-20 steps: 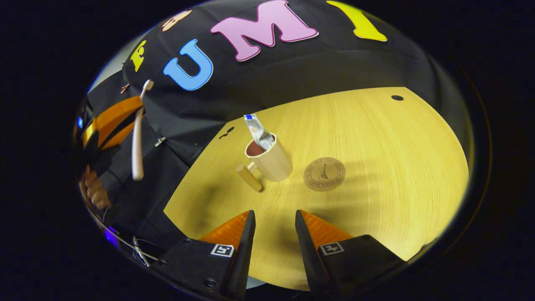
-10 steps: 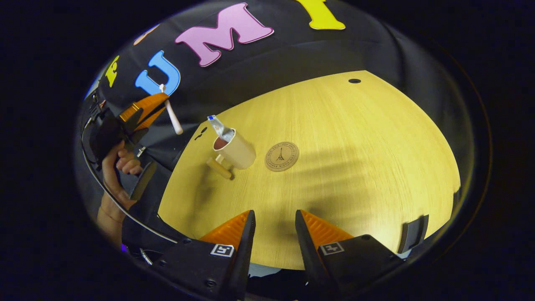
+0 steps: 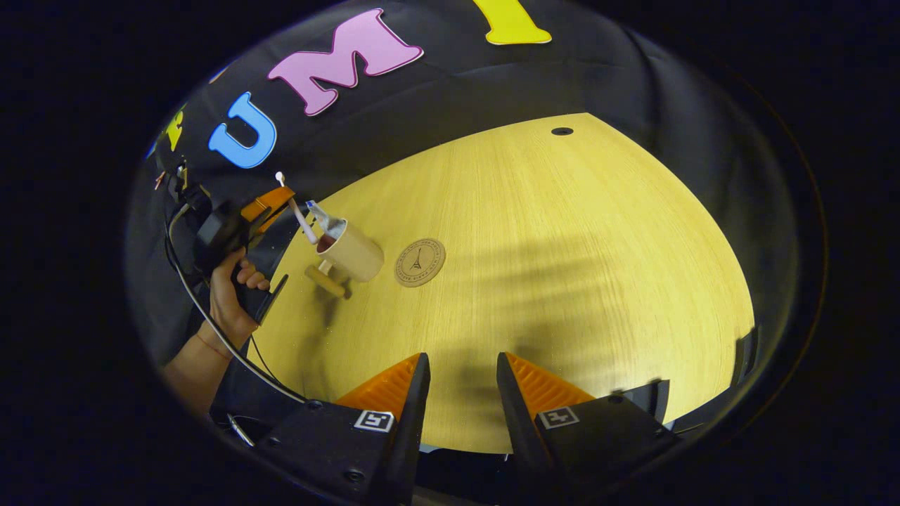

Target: Put the toothbrush and toothpaste on the desktop into the cup, then pick up the cup and place it on the coaster on the desktop.

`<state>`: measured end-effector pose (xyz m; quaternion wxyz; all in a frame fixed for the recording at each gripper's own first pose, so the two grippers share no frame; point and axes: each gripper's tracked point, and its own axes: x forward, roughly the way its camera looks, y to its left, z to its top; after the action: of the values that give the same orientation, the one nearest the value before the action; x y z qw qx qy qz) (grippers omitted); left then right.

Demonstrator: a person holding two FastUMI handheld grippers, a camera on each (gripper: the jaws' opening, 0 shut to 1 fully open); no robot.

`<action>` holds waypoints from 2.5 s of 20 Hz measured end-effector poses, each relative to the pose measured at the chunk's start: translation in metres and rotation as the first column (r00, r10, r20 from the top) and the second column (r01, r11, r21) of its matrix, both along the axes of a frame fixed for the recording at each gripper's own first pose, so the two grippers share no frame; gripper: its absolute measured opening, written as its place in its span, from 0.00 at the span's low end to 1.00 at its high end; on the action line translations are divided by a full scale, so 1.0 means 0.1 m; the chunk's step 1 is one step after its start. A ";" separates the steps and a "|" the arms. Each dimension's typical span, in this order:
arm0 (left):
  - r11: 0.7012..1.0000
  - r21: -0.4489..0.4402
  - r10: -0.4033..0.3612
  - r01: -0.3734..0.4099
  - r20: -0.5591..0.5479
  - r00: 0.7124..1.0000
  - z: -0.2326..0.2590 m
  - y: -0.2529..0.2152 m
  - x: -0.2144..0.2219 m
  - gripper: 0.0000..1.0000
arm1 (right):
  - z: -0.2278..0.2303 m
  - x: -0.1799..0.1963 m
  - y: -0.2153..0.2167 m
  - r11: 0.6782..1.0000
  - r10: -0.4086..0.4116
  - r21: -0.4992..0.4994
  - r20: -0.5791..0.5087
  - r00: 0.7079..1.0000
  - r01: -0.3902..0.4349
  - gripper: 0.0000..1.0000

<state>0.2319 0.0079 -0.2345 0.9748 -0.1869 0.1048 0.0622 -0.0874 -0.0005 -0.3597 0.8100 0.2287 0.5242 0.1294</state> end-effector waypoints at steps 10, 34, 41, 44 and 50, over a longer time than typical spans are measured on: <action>1.000 0.008 -0.019 0.019 -0.050 0.999 -0.30 -0.13 -0.09 0.11 | 0.00 0.17 -0.08 1.000 -0.005 0.024 0.011 1.000 0.004 0.59; 0.875 0.025 -0.363 0.484 -0.628 0.688 -0.77 -0.46 -1.27 0.77 | 0.10 0.34 -0.05 0.998 -0.043 0.056 0.054 0.998 0.040 0.59; 0.838 -0.061 -0.403 0.542 -0.739 0.540 -1.15 -0.57 -1.16 0.77 | 0.10 0.23 -0.22 0.994 -0.108 0.040 0.043 0.993 0.107 0.59; 0.826 -0.047 -0.387 0.561 -0.771 0.506 -1.30 -0.55 -1.05 0.77 | 0.08 0.15 -0.33 0.990 -0.143 0.027 0.033 0.989 0.142 0.59; 0.806 -0.049 -0.367 0.590 -0.823 0.433 -1.55 -0.54 -0.90 0.71 | 0.06 0.01 -0.52 0.976 -0.218 0.003 0.012 0.976 0.218 0.59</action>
<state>0.1422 -0.0464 -0.3895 0.8102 0.0222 0.5713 -0.1296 -0.0865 -0.0522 -0.3542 0.8224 0.2849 0.4907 0.0415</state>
